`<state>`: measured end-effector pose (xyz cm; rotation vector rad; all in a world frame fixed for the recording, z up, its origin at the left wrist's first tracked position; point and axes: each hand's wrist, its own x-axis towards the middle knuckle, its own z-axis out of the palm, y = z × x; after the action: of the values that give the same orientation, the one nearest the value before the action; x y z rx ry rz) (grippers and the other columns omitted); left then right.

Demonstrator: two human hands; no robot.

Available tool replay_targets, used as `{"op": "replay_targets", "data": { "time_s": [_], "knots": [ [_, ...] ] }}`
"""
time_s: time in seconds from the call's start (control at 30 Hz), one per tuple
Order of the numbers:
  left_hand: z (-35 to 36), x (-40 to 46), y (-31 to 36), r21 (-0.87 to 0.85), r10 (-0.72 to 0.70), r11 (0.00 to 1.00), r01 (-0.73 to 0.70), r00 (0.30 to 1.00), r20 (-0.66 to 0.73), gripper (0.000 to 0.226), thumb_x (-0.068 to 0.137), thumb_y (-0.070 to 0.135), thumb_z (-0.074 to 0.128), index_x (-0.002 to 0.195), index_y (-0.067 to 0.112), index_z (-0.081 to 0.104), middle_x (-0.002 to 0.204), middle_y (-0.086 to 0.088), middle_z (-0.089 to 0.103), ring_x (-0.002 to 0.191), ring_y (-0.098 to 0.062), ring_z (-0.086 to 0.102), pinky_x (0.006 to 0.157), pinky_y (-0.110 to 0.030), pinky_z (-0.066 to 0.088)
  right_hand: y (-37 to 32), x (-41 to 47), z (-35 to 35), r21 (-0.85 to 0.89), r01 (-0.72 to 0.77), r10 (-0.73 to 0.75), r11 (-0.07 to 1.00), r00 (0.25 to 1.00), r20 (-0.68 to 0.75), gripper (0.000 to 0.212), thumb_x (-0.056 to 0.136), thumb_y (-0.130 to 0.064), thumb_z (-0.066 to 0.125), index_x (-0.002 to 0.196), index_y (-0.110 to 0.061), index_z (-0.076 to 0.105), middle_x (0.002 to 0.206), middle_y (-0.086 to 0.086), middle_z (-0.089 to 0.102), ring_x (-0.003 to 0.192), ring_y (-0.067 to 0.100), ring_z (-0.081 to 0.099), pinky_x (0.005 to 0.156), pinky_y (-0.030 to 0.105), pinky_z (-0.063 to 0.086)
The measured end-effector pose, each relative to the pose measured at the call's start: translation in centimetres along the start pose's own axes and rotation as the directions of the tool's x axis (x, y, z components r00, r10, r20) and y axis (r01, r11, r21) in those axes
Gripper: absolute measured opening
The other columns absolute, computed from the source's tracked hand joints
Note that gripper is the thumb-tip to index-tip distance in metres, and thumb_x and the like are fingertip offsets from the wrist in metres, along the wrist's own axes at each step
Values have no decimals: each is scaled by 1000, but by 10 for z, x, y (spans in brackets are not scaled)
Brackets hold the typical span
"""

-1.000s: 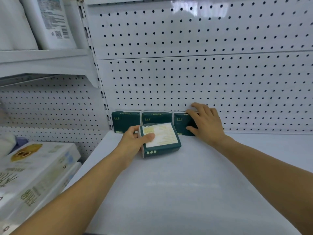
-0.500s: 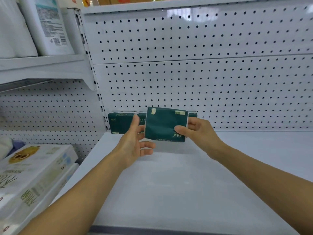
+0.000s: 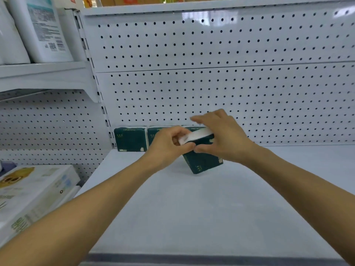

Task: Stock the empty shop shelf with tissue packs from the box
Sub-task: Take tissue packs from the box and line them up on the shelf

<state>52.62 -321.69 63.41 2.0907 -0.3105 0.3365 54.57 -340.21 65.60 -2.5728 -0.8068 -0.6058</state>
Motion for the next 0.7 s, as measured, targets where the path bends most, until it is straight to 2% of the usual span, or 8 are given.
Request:
{"op": "replay_targets", "data": {
  "time_s": [0.07,0.17,0.27,0.33,0.43,0.57,0.63,0.7],
  "knots": [
    [4,5,8,9,33,999,-33,999,2,26,85,26,75,108,29,63,92,10,63,70,-2,57,67,-19,53,5,0,-7,-7,-86,86,996,994,60,46,77,-37,75,119,-35,56,102,-11,53,100,12,47,81,32,43],
    [-6,16,4,-2,-10,1000,10,998,-63,37,89,34,69,122,34,53,111,18,58,93,-2,62,72,-21,53,43,-14,-13,265,-281,270,922,960,80,26,79,-25,76,98,-26,59,92,-7,58,83,12,55,64,26,44],
    [-12,28,-20,144,-13,989,34,989,-146,43,91,32,67,131,31,49,126,16,53,112,-1,53,93,-28,49,94,-31,-12,481,-432,478,763,878,32,24,80,-16,76,96,-16,58,93,5,65,79,21,63,72,37,54],
    [-1,36,-34,325,46,946,-11,994,-99,50,91,28,67,137,27,46,138,11,46,125,-7,45,104,-30,39,120,-39,-2,588,-499,573,636,816,74,24,83,-11,74,98,-10,56,97,10,66,82,27,66,74,39,58],
    [22,52,-50,587,214,792,-167,977,-11,61,88,29,70,142,24,42,147,6,40,135,-15,37,112,-34,28,146,-42,17,642,-521,645,563,763,53,19,85,-9,72,94,-5,56,92,8,68,86,27,66,73,35,57],
    [44,76,-69,842,295,462,-279,944,151,81,82,37,74,150,24,32,156,-1,31,143,-22,28,121,-45,11,165,-36,32,552,-534,654,640,756,-26,14,85,-16,72,86,-10,60,80,4,62,73,18,56,60,21,43],
    [50,83,-75,883,301,370,-289,937,180,88,73,38,80,148,23,36,151,-4,39,139,-25,37,119,-50,18,170,-32,37,538,-532,647,654,762,-33,13,86,-16,71,91,-8,62,82,5,61,69,13,54,55,14,40],
    [53,89,-79,888,345,346,-303,921,180,89,65,36,85,142,20,45,140,-6,50,129,-28,48,113,-51,31,173,-27,43,517,-523,636,678,770,-55,16,85,-16,72,96,-8,63,87,5,63,71,11,55,57,13,41]
  ]
}}
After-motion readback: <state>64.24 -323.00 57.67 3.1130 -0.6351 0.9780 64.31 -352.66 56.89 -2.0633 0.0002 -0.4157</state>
